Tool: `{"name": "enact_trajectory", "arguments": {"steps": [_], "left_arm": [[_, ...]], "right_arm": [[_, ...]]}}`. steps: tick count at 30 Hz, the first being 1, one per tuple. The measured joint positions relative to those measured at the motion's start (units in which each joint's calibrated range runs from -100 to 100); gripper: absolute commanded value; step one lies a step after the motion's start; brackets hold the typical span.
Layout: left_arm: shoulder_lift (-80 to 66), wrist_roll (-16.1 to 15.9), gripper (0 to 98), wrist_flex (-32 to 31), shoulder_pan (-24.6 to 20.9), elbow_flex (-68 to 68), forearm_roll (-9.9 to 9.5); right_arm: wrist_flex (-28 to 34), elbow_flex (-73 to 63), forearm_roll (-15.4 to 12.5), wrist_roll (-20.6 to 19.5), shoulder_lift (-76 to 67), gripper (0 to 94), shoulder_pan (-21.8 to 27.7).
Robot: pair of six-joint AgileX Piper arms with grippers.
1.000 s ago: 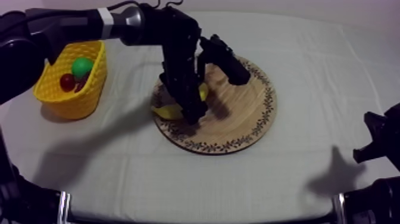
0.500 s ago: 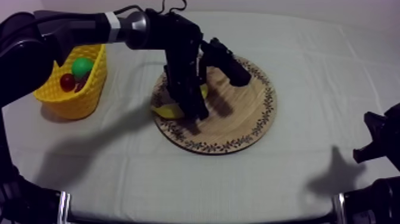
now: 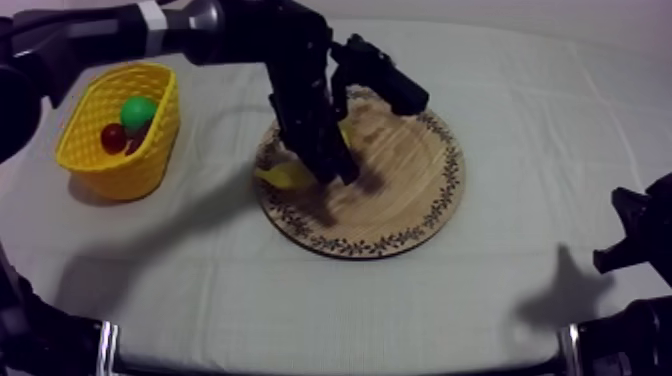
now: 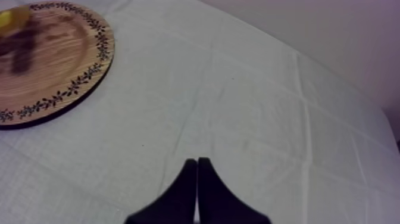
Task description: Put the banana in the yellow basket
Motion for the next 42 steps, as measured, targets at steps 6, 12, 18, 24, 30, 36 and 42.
{"name": "enact_trajectory", "arguments": {"steps": [6, 12, 18, 24, 30, 36, 42], "left_arm": [[-7.41, 2.88, 21.2, 2.87, 0.71, 2.71, 0.51], [-14.17, 6.47, 19.8, 8.1, 1.85, 1.81, 0.44], [-18.35, 9.91, 17.9, 14.1, 2.02, -0.94, 0.65], [-19.9, 11.43, 17.4, 14.86, 0.73, 0.26, 0.82], [-21.87, 11.19, 17.9, 14.18, -2.92, 2.29, 0.79], [-24.04, 10.2, 17.8, 14.02, -8.45, 5.71, 0.61], [-26.27, 8.5, 17.6, 13.69, -14.92, 8.76, -0.18]], "right_arm": [[0.0, 0.0, 0.0, 0.0, 0.0, 0.3, 0.0], [0.0, 0.0, 0.0, 0.0, 0.0, 0.3, 0.0], [0.0, 0.0, 0.0, 0.0, 0.0, 0.3, 0.0], [0.0, 0.0, 0.0, 0.0, 0.0, 0.3, 0.0], [0.0, 0.0, 0.0, 0.0, 0.0, 0.3, 0.0], [0.0, 0.0, 0.0, 0.0, 0.0, 0.3, 0.0], [0.0, 0.0, 0.0, 0.0, 0.0, 0.3, 0.0]]}}
